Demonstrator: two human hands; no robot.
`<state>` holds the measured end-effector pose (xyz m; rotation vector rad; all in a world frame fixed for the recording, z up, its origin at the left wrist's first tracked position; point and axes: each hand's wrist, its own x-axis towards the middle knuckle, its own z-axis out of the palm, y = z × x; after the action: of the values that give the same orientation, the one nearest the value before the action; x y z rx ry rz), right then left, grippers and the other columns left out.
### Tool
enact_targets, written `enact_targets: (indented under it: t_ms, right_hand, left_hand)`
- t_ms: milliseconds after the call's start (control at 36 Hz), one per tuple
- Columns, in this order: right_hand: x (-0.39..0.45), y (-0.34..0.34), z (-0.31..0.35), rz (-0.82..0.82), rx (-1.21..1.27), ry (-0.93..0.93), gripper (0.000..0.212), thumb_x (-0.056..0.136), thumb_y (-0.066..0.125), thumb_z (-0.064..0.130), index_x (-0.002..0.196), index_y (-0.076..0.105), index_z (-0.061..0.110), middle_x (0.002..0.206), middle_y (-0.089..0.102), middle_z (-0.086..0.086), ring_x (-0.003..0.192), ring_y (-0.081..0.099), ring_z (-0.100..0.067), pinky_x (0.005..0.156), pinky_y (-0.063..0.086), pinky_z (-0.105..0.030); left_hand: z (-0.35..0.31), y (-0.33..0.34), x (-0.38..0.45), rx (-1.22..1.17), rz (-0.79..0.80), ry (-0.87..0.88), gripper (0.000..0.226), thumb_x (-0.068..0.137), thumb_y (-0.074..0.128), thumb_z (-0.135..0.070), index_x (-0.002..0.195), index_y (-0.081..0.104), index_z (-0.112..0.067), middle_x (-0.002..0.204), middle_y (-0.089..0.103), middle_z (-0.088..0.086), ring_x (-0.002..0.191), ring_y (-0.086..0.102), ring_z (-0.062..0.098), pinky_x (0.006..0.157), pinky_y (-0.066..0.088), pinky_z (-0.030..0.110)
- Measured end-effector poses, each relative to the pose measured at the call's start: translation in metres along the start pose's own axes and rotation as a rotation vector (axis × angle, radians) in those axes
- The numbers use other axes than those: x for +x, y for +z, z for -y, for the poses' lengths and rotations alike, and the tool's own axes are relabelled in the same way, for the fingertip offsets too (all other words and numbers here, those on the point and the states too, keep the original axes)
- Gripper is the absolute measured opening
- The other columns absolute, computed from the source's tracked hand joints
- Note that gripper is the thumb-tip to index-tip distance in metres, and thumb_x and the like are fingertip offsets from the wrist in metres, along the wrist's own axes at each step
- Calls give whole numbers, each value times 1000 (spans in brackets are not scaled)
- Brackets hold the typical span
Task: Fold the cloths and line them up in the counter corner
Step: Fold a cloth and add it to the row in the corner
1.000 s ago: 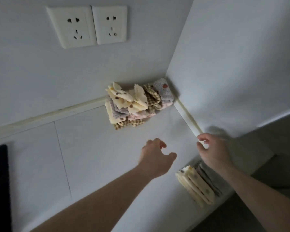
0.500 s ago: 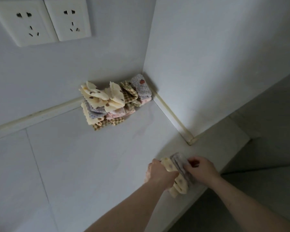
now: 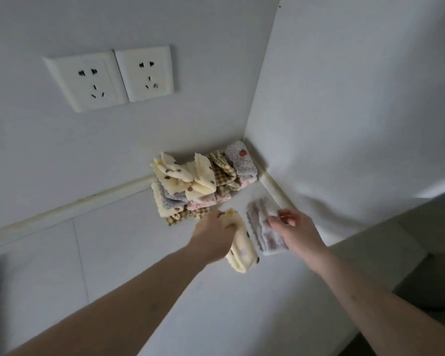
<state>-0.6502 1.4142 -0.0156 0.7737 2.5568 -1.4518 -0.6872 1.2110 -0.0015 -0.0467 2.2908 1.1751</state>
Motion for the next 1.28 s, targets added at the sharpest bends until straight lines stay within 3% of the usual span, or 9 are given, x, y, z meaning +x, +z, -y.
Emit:
enact_targets:
  t_ms: [139,361,472,694,778,861,944,1167,1278]
  right_hand:
    - [38,2,55,-71,188,-21,12,89,72,26,98,68,19,87,70,2,71,63,-11,49,45,-13]
    - [95,6,102,-135,281,-33,23,87,70,16,109,72,11,98,73,-5,91,66,-20,85,52,-31]
    - [107,9,117,-133,277,-54,19,88,70,15,106,72,16,91,69,2,87,62,-16,80,47,-25]
    - [133,22,129,-86,273,-51,18,88,68,12,102,68,22,85,65,7,84,61,-16,77,44,-23]
    - [142,27,125,-66,248,-36,25,89,65,12,113,71,17,93,68,4,87,62,-16,78,45,-23]
    - [153,34,118,-65,213,-14,31,90,63,12,120,70,15,101,69,-1,91,63,-19,78,46,-24]
    - [162,43,109,-39,148,16,31,92,63,10,123,68,12,100,66,-4,91,60,-20,79,45,-24]
    - [175,57,88,-56,-17,-27,33,90,68,20,122,67,12,118,71,-8,108,66,-27,91,50,-28]
    - [178,55,88,-68,-91,-76,37,92,66,31,124,67,15,118,72,-6,110,66,-26,92,50,-29]
  left_hand:
    - [-42,-50,32,-74,-106,58,35,96,55,-27,130,51,-22,104,60,4,78,55,17,56,42,27]
    - [-86,-92,78,-132,-233,68,42,92,58,-25,132,49,-18,115,61,7,99,64,28,85,58,40]
    - [-95,-99,98,-248,-242,15,44,92,59,-24,134,48,-17,106,59,5,93,67,25,88,60,45]
    - [-98,-98,133,-313,-270,-83,47,94,60,-29,137,47,-14,119,61,10,98,67,23,92,59,42]
    - [-96,-91,139,-267,-259,-130,47,100,50,-32,140,38,-11,132,54,11,119,58,29,105,49,44]
    - [-90,-86,147,-212,-290,-134,68,95,57,-33,152,27,-10,137,52,13,118,58,33,102,51,45]
    - [-82,-80,156,-108,-285,-125,64,98,56,-28,151,26,-8,147,44,12,131,50,32,108,44,40]
    - [-55,-61,165,209,-283,-140,66,103,40,-46,156,17,-15,148,45,10,135,44,37,116,32,50]
    - [-55,-64,170,226,-300,-160,62,102,38,-51,149,29,-12,146,46,13,135,43,37,115,33,50]
